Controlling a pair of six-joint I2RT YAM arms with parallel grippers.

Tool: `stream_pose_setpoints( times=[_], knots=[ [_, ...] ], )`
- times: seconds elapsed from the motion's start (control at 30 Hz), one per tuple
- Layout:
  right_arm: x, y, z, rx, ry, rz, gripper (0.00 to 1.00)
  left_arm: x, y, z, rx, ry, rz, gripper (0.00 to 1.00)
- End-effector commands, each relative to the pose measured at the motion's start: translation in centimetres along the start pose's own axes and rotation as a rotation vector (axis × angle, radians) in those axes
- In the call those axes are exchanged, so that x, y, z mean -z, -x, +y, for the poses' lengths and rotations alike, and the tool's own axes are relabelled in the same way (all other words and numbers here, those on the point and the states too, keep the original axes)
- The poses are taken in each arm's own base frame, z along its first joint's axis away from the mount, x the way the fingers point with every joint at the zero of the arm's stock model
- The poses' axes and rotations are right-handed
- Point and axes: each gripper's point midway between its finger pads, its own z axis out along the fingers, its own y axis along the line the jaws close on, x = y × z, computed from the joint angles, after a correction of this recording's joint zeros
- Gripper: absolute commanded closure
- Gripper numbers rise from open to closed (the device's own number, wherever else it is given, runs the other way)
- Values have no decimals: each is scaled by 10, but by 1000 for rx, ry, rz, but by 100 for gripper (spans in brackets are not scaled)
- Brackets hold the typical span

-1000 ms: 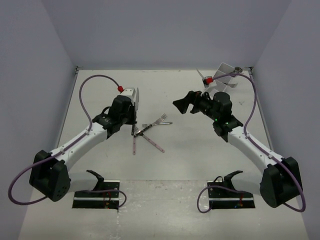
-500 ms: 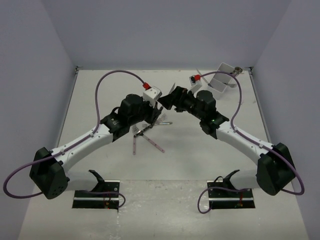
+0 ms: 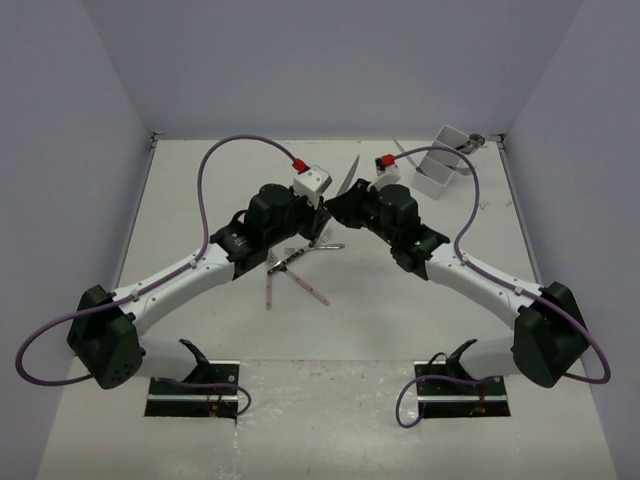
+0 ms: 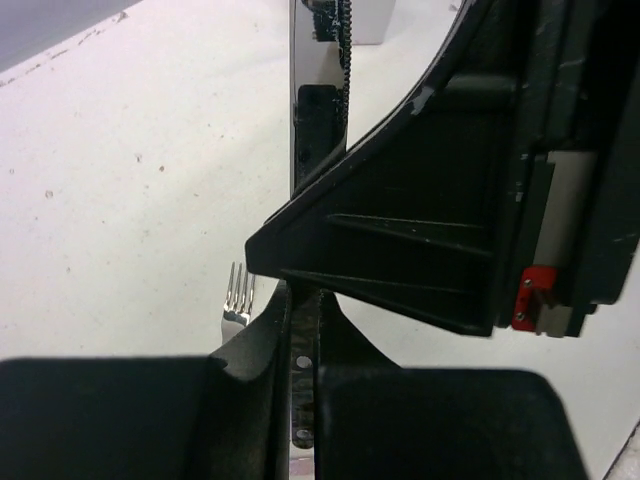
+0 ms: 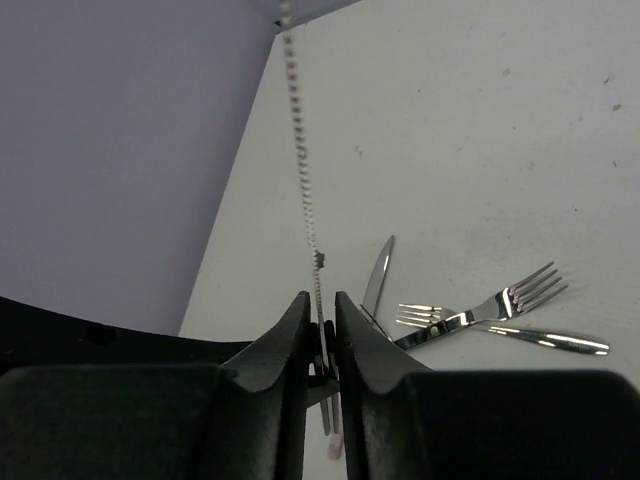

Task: Sort the eating utensils into containers

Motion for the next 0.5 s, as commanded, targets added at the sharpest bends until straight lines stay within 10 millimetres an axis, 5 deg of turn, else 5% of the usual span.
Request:
stream_pose_setpoints(
  times=[0.0,0.07,0.17,0.2,0.27,0.37,0.47],
  knots=[
    [-3,17,10,-9,-4,-52,86,3,55,-10,-17,-29,-172,100],
    [-4,22,12,21,6,-70,100,4,60,-12,-20,-38,-186,96],
    [-5,37,13,111,1,-113,100,9,64,-9,-5,-16,-190,36],
    [-5,48,13,137,-11,-141,100,11,64,-5,-2,5,-192,0],
    [-4,77,-7,221,-92,-221,100,19,60,0,-2,35,-183,0],
    [1,139,-41,348,-164,-362,100,32,42,34,33,223,-149,0],
    [0,195,-90,561,-238,-425,100,43,2,60,82,365,-45,0]
  ],
)
